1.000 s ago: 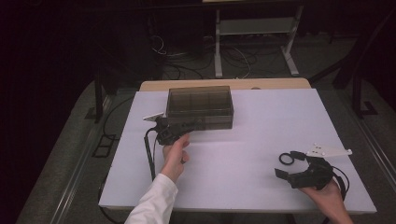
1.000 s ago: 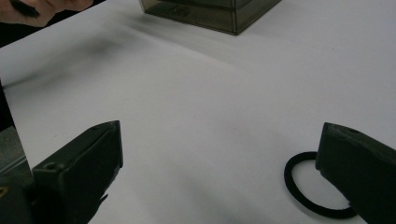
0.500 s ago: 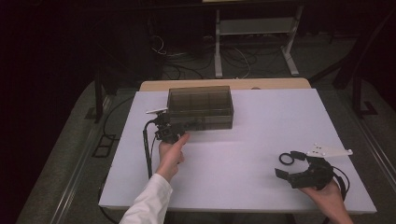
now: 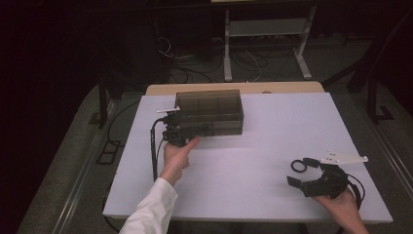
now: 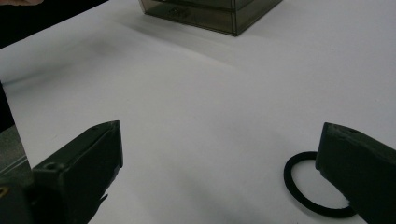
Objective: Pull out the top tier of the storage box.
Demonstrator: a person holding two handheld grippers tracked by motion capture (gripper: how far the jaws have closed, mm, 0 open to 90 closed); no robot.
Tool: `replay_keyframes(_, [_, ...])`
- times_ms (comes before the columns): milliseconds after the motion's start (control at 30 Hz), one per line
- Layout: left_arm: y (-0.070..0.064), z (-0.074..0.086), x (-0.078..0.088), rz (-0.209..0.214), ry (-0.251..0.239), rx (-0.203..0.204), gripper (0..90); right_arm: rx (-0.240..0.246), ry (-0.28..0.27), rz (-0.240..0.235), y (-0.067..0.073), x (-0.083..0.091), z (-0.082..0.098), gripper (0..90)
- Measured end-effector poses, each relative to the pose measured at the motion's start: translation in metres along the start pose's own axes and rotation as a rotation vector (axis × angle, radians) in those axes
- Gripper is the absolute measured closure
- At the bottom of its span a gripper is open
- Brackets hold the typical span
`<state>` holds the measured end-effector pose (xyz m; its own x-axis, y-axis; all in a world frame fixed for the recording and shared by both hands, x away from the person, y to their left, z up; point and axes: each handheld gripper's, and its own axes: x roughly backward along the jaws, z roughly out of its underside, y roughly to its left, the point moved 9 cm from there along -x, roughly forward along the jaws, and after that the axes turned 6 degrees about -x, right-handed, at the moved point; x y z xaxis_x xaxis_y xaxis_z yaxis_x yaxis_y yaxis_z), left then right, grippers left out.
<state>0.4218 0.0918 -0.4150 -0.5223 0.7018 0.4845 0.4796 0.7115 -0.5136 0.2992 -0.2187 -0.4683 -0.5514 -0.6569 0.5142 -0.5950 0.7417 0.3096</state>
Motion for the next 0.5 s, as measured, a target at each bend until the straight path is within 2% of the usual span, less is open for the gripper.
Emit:
replay_keyframes(33, [-0.001, -0.001, 0.001, -0.005, 0.006, -0.030, 48.2, -0.001, 0.001, 0.001, 0.000, 0.000, 0.000, 0.3])
replay_keyframes(67, [-0.001, -0.001, 0.001, -0.005, 0.006, -0.030, 48.2, -0.001, 0.001, 0.001, 0.000, 0.000, 0.000, 0.3])
replay_keyframes(100, [-0.002, -0.003, 0.002, -0.008, 0.016, -0.069, 48.2, -0.001, 0.001, 0.001, 0.000, 0.000, 0.000, 0.3])
replay_keyframes(133, [-0.002, -0.003, 0.002, -0.008, 0.016, -0.069, 48.2, -0.001, 0.001, 0.001, 0.000, 0.000, 0.000, 0.3])
replay_keyframes(233, [-0.006, -0.005, 0.004, -0.007, 0.036, -0.133, 48.2, -0.001, 0.002, 0.001, 0.000, 0.000, 0.000, 0.3])
replay_keyframes(267, [-0.006, -0.005, 0.004, -0.007, 0.036, -0.133, 48.2, -0.001, 0.002, 0.001, 0.000, 0.000, 0.000, 0.3])
replay_keyframes(333, [-0.007, -0.005, 0.005, -0.013, 0.048, -0.162, 48.2, 0.000, 0.003, 0.001, 0.000, 0.000, 0.000, 0.3])
replay_keyframes(500, [-0.013, -0.009, 0.005, 0.000, 0.074, -0.229, 47.2, 0.000, 0.002, 0.001, 0.000, 0.000, 0.001, 0.3])
